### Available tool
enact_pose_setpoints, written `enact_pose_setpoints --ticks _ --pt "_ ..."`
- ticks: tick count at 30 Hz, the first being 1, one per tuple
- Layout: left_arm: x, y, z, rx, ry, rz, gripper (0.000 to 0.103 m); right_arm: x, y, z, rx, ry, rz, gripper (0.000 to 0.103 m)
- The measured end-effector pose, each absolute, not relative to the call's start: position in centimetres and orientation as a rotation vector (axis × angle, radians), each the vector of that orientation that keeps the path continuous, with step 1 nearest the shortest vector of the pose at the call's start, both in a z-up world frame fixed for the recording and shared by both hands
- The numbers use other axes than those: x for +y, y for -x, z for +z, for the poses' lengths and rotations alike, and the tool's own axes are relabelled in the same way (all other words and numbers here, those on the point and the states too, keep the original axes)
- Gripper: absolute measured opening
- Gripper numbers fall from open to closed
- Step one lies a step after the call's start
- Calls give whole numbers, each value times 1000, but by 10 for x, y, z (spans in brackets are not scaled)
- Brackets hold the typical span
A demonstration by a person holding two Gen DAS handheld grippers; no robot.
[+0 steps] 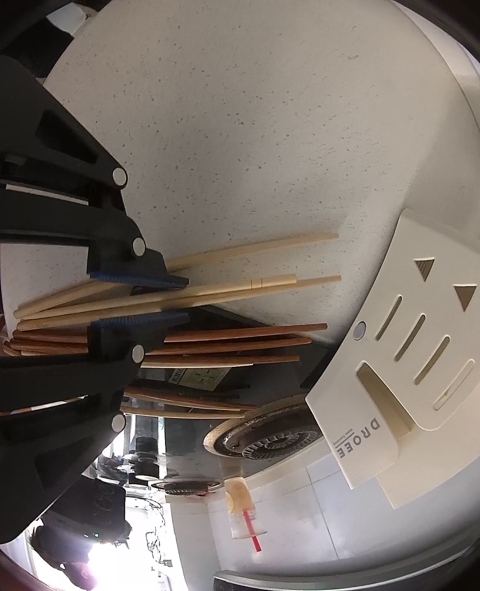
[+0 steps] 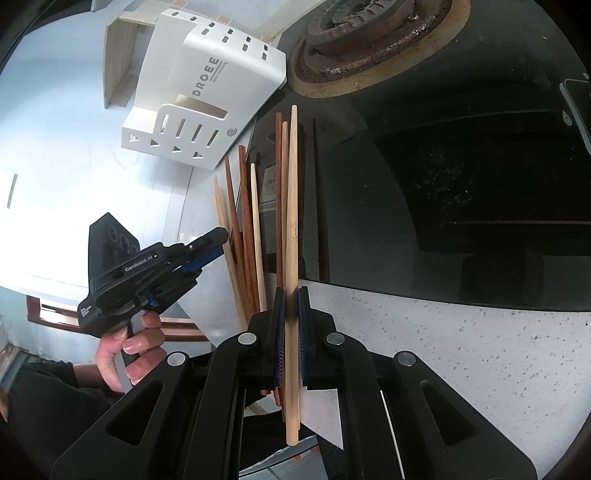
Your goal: Organize utensils
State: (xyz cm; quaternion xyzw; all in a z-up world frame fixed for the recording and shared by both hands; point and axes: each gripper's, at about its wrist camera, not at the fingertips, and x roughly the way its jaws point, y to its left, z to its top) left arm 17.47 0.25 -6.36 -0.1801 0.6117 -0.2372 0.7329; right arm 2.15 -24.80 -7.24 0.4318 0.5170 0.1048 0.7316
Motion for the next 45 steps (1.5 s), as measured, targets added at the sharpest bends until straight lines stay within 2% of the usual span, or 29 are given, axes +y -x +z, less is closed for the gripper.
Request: enact_pose_setpoints --ticks 10,29,45 --pt "5 -174 -63 1340 408 -536 7 -247 -24 -74 1140 -951 228 8" --pt "-2 -167 -47 1269 319 -540 7 -248 -27 -69 1121 -922 226 8" --pt "-6 -170 -52 1290 298 -538 7 -253 -22 -68 1115 -930 218 8"
